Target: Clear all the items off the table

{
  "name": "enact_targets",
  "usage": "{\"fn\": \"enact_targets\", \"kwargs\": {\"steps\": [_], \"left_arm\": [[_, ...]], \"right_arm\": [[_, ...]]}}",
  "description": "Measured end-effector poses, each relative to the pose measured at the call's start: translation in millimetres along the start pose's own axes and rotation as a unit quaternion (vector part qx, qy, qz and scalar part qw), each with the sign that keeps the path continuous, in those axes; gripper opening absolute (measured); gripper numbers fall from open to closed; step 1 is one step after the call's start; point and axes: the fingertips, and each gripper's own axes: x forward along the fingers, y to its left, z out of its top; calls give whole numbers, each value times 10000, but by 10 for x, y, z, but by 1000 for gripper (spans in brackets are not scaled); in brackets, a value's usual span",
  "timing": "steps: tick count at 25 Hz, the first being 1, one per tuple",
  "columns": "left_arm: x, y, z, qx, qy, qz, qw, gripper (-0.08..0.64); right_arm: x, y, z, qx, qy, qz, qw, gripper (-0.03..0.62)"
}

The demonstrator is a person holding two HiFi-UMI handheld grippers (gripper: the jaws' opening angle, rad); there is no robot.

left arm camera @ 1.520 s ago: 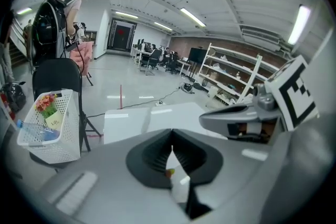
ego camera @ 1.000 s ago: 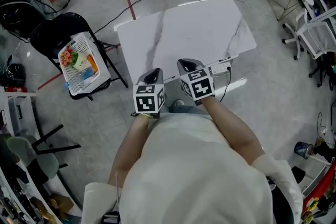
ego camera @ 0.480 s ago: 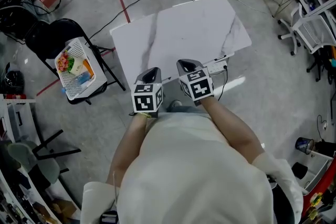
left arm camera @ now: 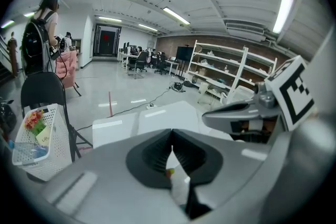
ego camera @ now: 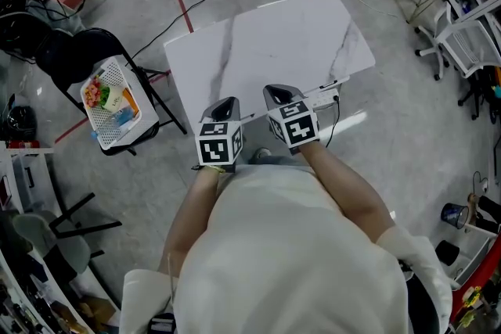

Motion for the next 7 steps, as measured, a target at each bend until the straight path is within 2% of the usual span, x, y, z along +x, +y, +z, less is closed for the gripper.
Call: {"fn": "enact_targets", "kwargs": {"steps": [7], "left_arm": [[37,4,70,6,-28,-21,10000,9]], "right_arm": [[20,-39,65,-23,-56,-24,10000,-3]]}}
